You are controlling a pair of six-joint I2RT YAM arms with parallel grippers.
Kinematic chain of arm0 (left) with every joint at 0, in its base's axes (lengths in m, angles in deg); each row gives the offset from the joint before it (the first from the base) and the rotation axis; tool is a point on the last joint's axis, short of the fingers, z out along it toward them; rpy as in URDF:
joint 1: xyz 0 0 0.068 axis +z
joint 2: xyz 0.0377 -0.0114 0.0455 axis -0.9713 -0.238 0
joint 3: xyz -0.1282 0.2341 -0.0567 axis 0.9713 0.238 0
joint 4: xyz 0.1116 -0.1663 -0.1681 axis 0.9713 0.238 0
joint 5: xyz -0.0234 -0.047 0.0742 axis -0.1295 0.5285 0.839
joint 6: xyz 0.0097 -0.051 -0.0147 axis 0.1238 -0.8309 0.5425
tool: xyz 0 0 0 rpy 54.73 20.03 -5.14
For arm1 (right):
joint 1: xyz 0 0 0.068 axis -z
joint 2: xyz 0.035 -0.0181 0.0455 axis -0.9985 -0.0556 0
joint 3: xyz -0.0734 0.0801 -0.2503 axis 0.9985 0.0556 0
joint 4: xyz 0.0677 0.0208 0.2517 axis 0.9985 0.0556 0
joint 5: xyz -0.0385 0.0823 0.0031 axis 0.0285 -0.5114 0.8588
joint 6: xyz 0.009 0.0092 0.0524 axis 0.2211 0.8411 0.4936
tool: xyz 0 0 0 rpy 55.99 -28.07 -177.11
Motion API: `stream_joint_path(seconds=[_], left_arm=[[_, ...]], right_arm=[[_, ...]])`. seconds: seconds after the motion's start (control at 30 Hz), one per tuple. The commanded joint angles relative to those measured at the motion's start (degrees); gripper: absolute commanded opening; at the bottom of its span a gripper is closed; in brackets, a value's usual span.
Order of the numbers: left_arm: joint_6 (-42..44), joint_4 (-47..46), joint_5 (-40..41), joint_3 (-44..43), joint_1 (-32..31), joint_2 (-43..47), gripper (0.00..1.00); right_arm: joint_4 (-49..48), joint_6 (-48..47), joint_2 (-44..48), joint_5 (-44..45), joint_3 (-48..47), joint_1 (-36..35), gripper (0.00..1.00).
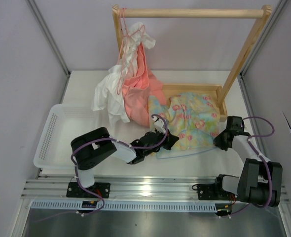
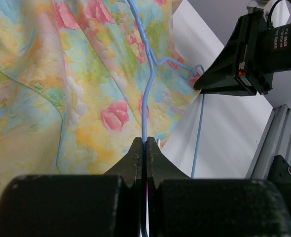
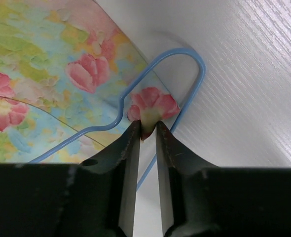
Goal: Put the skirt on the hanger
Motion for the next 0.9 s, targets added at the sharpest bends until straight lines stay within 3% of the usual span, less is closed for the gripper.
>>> stream_joint_path(seconds=[0.0, 0.03, 0.13, 0.27, 0.43, 0.63, 0.87], left_arm=[[1.48, -0.44, 1.55, 0.61, -0.60, 0.66, 0.00], [1.75, -0.35, 1.63, 0.70, -0.60, 0.57, 0.00], [2.45, 0.88, 3.12, 0.61, -0.95, 0.49, 0.00], [3.15, 1.76, 5.93, 1.31, -1.39, 0.40, 0.00], [4.21, 2.63, 12.79, 2.28, -2.35, -0.04, 0.00], [4.12, 4.92, 17.89, 3.08, -2.53, -0.22, 0.00], [9.56, 0.53, 15.69, 4.84, -5.42, 0.75, 0.00]], right_arm=[[-2.21, 0.39, -0.16, 2.29, -0.09, -0.21, 0.21], [-1.95, 0.30, 0.10, 2.38, -0.53, -0.21, 0.15], [0.95, -1.01, 1.68, 2.72, -3.43, -0.21, 0.10], [5.70, -2.60, 3.00, 3.08, -9.05, 0.49, 0.08], [8.07, -2.16, 4.58, -1.74, -11.61, 1.20, 0.04], [10.62, -2.86, 5.72, -0.88, -13.37, 1.64, 0.04], [9.75, -3.13, 2.75, -5.00, -15.65, 3.84, 0.01]])
